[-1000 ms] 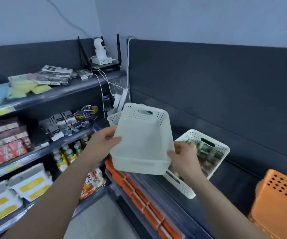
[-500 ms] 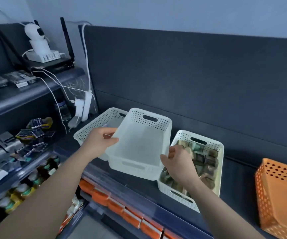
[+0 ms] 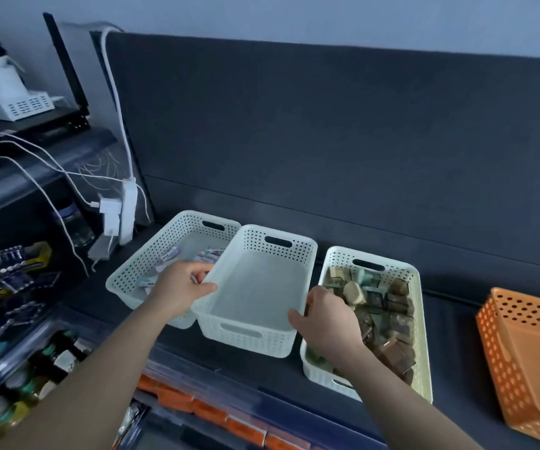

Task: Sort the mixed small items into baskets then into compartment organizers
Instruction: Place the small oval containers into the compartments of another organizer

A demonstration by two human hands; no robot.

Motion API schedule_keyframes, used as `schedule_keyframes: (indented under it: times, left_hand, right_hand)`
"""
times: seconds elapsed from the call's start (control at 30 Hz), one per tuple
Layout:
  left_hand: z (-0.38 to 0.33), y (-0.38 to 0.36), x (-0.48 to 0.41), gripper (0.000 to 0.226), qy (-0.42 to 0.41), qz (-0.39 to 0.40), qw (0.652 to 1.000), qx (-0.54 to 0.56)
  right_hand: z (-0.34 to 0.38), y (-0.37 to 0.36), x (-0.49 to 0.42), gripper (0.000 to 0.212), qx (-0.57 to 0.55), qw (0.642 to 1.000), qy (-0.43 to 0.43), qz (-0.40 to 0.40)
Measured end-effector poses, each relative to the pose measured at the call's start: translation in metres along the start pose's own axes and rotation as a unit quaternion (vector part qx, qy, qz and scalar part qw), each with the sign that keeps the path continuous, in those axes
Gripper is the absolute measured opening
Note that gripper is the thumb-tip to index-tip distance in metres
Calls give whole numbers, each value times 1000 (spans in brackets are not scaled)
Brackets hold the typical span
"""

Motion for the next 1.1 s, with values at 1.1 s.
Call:
schedule_keyframes:
  times: [1.1]
  left_hand:
    - [-125,-143,49,34,-109,111,977,-146]
  right_hand:
    - [-157,54,37,25,-138,971,-183,-74]
Point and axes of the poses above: each hand's wrist, its own x-axis away from the middle knuckle, its own y-axis out of the back of the hand, z = x × y, the point moved 3 cm from there along -x, towards the middle knuckle, and after that the axes turned 11 degrees about -z, right-handed, at the moved point
